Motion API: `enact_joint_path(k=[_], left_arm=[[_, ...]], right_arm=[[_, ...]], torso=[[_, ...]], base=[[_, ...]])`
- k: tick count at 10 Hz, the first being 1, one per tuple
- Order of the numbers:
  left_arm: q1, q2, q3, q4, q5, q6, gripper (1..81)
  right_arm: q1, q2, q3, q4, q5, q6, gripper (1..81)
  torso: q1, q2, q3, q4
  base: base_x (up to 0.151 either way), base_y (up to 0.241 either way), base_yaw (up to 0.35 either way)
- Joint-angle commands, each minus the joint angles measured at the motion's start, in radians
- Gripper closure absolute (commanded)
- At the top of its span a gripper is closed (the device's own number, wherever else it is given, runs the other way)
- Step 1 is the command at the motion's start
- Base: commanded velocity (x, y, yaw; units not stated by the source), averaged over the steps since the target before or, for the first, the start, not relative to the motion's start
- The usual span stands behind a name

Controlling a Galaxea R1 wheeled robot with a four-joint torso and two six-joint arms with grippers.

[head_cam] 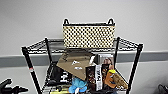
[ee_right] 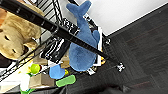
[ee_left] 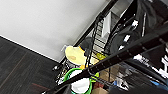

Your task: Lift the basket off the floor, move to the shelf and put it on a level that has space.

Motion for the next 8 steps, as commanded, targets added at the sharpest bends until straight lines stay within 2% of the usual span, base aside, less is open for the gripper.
enact_joint_path(k=[1,3,4,8], left_arm=[[0.204,0.113,-0.094,0.013,-0.233,0.058,1.0],[0.346,0.193,-0.156,0.013,-0.33,0.093,1.0],[0.4,0.226,-0.186,0.013,-0.356,0.101,1.0],[0.511,0.335,-0.243,0.012,-0.383,0.159,1.0]], right_arm=[[-0.095,0.099,-0.091,0.014,0.105,-0.071,1.0],[-0.186,0.168,-0.123,0.014,0.151,-0.112,1.0],[-0.232,0.206,-0.152,0.014,0.165,-0.123,1.0],[-0.339,0.338,-0.252,0.012,0.205,-0.165,1.0]], torso=[[0.0,0.0,0.0,0.0],[0.0,0.0,0.0,0.0],[0.0,0.0,0.0,0.0],[0.0,0.0,0.0,0.0]], base=[[0.0,0.0,0.0],[0.0,0.0,0.0],[0.0,0.0,0.0],[0.0,0.0,0.0]])
